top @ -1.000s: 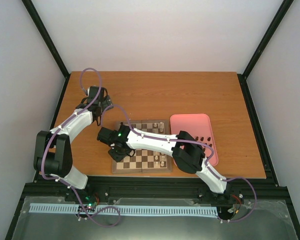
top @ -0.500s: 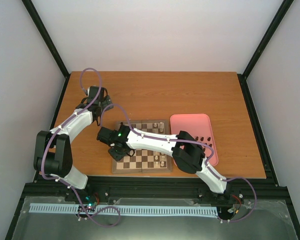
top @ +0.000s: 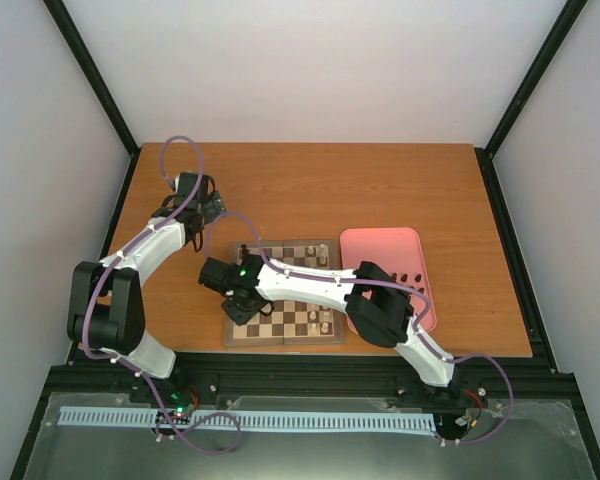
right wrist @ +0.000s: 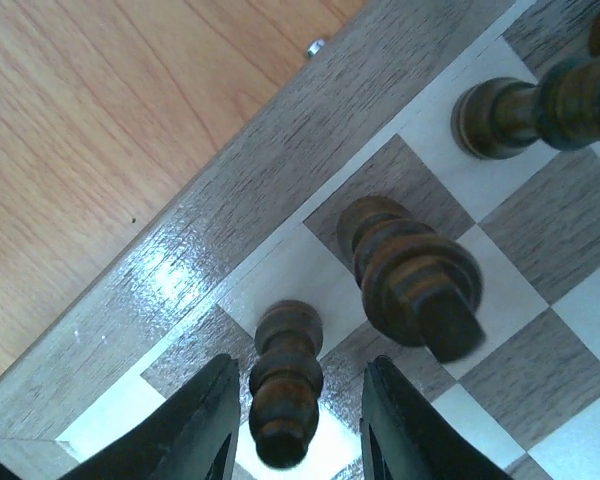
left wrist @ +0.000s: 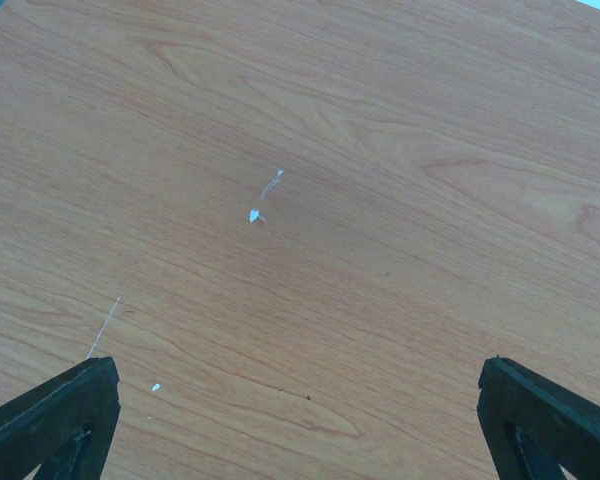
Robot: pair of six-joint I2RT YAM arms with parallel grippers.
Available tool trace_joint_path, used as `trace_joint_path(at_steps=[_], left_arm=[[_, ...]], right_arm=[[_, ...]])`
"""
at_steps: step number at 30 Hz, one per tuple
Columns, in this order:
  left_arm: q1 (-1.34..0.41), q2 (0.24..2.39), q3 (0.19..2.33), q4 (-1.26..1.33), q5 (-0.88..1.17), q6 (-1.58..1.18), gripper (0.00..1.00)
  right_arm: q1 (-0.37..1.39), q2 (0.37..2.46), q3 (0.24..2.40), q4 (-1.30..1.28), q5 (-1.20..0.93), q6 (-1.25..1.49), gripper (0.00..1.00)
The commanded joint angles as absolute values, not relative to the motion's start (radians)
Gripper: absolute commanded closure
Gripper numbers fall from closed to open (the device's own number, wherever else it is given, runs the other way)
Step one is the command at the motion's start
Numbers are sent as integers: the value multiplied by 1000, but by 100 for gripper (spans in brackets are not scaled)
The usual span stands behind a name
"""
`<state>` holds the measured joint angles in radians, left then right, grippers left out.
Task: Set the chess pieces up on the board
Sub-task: Place the chess piece on the chessboard, then pick up the chess piece from the storage box.
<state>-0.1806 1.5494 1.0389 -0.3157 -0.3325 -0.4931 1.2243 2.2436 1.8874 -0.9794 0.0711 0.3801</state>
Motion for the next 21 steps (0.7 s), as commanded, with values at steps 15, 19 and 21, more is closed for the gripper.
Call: trace_joint_path(at_steps=[15,19,21], left_arm=[[-186,1555,1082,-334,-345,-479,0],[-186,1547,1084,-334,-354,-478,0],[-186,1547,1085,-336,-358,-479,0]], right_arm=[[1228,2066,1863,-928,97,340,56],[1222,1977,1794,-929,216,348,49],[1205,1936,1744,-924,231,357,47]])
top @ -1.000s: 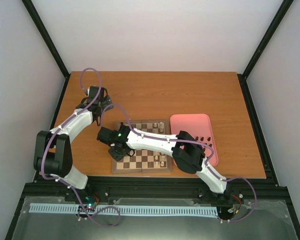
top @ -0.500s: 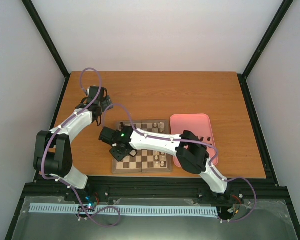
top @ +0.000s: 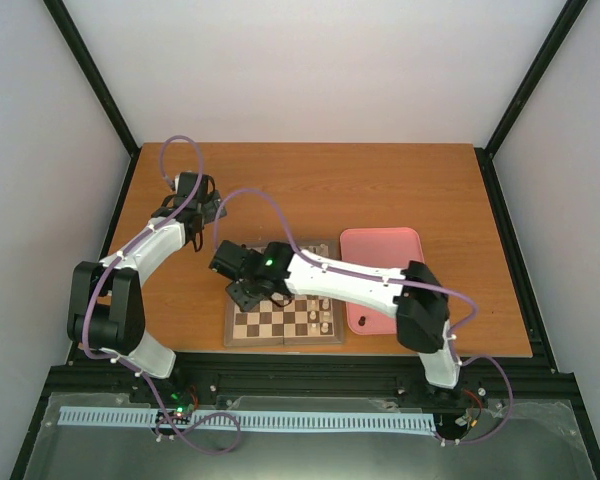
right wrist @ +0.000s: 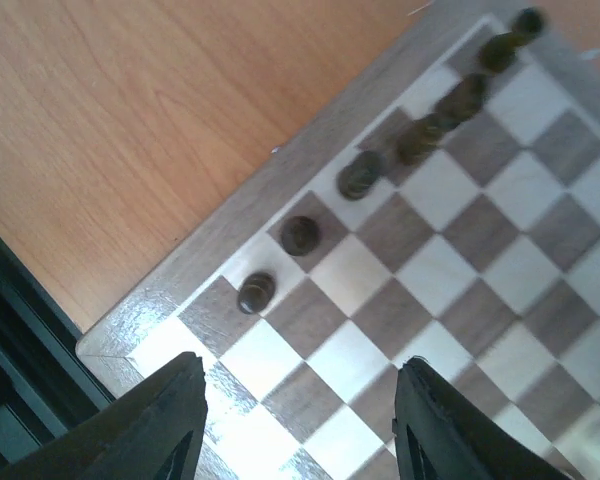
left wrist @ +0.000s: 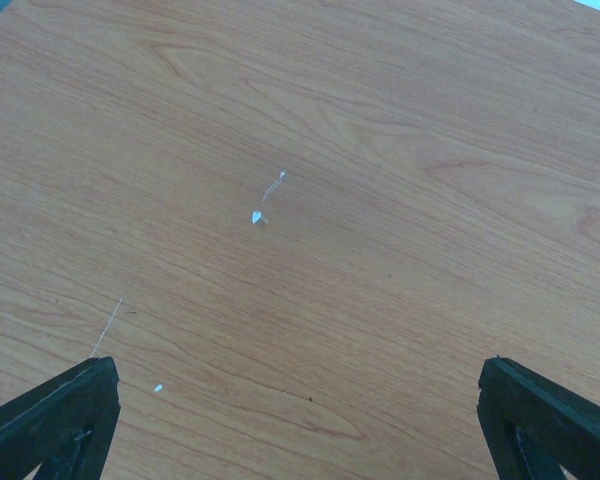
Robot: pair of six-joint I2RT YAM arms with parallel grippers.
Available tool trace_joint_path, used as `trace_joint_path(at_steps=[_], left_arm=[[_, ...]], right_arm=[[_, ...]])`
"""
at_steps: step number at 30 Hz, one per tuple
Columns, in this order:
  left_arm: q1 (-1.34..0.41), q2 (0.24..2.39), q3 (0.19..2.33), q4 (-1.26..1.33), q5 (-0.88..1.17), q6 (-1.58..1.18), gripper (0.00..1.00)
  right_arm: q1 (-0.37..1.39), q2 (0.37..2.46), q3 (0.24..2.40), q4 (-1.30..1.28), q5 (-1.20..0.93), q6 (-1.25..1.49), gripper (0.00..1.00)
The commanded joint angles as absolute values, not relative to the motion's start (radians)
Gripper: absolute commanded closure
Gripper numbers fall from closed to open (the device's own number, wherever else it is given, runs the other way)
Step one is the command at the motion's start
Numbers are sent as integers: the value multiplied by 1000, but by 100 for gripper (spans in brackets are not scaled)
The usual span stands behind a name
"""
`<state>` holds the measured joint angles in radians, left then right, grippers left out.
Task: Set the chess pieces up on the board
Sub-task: Pick up the chess piece from the storage box.
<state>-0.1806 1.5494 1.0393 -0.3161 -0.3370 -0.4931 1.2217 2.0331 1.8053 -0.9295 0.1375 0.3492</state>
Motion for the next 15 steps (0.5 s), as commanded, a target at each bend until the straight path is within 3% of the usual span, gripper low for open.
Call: trace_joint_path(at_steps=[1,15], left_arm=[[-186,1548,1087,-337,-361,-478,0],[-186,1550,1086,-335,-351,-479,0]], right_arm=[[1195,1914,1712,-912,233,362,46],[955,1422,1155,-1006,414,625,46]])
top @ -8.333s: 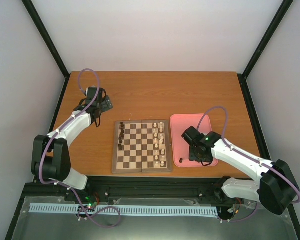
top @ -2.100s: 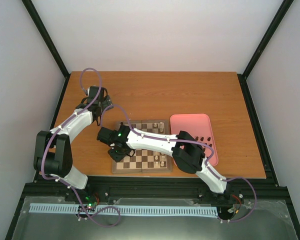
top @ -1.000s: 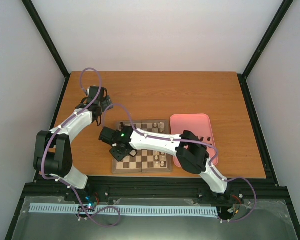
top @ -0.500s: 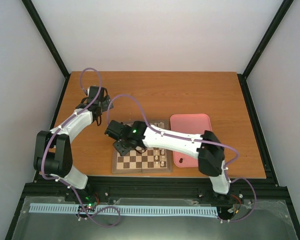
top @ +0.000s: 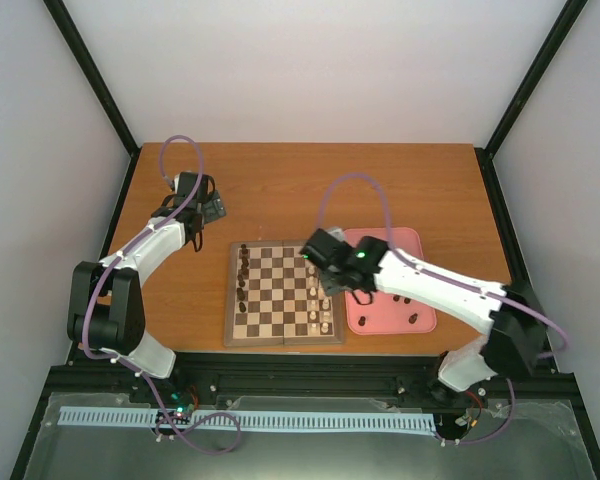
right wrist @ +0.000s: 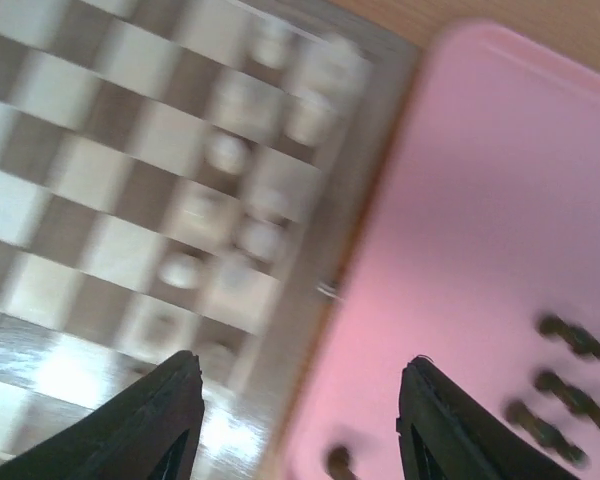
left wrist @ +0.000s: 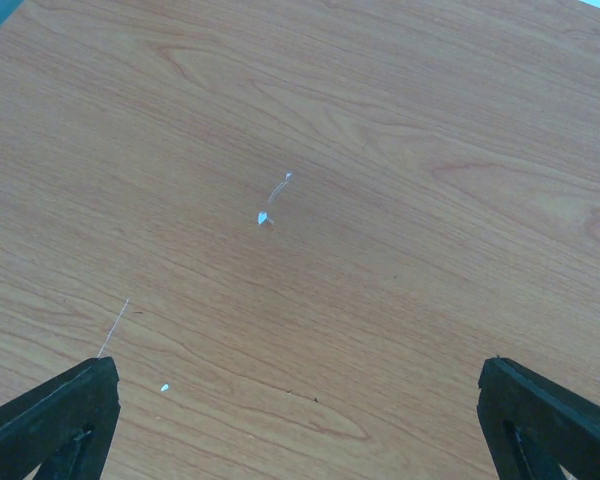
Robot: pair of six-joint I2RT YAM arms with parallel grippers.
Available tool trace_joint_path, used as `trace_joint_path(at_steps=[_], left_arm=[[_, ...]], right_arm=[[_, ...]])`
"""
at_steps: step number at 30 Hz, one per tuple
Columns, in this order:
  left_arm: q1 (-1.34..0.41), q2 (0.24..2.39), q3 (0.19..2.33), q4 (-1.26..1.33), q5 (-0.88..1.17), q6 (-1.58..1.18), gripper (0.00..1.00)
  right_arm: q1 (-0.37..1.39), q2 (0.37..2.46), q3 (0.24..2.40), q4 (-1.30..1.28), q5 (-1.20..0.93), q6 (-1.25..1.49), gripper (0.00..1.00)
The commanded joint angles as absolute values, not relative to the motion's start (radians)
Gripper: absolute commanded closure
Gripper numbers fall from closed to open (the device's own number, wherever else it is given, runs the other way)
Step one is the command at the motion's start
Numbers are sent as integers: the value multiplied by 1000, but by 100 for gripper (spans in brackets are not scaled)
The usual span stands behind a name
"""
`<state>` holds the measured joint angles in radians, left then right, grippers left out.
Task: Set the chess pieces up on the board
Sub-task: Pick up the chess piece from the storage box.
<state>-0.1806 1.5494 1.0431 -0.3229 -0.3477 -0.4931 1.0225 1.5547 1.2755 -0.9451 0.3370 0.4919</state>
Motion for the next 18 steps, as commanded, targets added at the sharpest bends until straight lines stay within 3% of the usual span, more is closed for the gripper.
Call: trace_joint_path(at_steps=[1,10,18], left_arm=[[-187,1550,1086,-334,-349,-479,0],[-196,1545,1079,-328,-331,-473,0],[-196,1536,1074,-323,-314,-470,0]], right_arm=[[933,1387,1113,-1014,416,648,46],[728,1187,838,-1096,311,787,47],[551,1152,703,-1039,175,744,49]])
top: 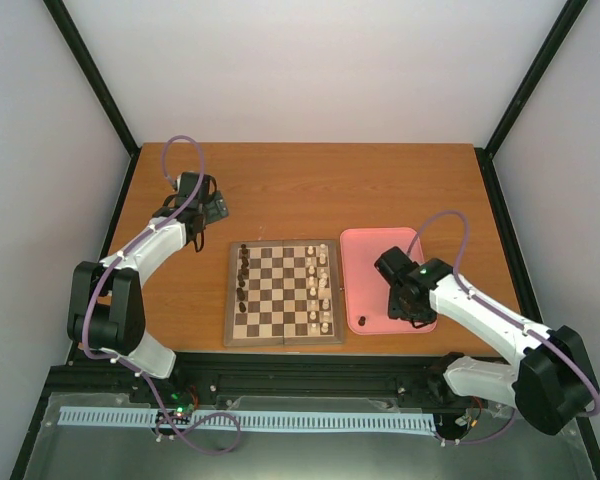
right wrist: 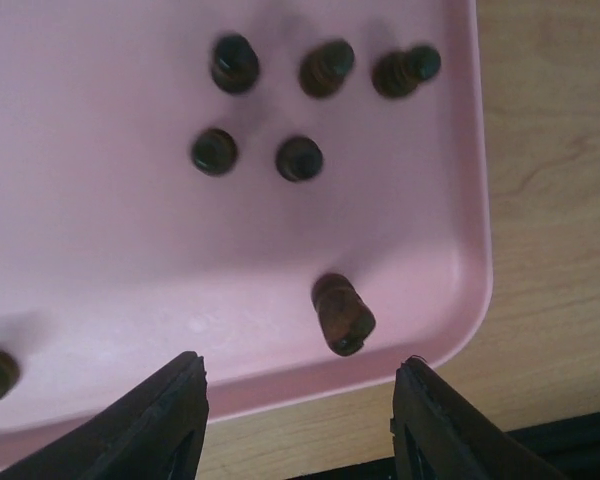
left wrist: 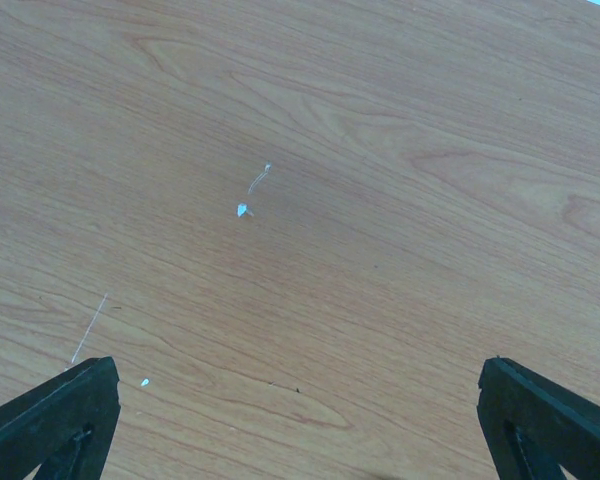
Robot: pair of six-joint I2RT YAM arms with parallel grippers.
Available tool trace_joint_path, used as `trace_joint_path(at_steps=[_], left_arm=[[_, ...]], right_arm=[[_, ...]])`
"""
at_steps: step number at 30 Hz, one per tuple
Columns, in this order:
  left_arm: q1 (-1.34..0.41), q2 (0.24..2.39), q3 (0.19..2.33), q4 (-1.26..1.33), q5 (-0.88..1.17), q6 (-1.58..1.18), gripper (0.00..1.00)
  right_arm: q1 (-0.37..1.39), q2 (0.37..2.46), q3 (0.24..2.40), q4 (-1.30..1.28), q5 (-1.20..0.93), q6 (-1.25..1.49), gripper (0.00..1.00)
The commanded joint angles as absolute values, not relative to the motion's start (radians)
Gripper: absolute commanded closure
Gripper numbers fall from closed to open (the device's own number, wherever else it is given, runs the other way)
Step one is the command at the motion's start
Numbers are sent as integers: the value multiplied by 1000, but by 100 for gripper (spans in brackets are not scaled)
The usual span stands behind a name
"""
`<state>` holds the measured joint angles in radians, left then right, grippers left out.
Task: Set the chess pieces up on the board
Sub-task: Pick up the chess piece from the storage box.
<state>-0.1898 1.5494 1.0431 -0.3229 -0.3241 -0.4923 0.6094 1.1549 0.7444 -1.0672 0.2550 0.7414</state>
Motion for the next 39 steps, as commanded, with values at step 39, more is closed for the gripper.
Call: trace_joint_path(at_steps=[39], left_arm=[[-197,1561,1083,-322,-336,-465,0]], right_arm=[[362,1255,643,-921,103,738,70]])
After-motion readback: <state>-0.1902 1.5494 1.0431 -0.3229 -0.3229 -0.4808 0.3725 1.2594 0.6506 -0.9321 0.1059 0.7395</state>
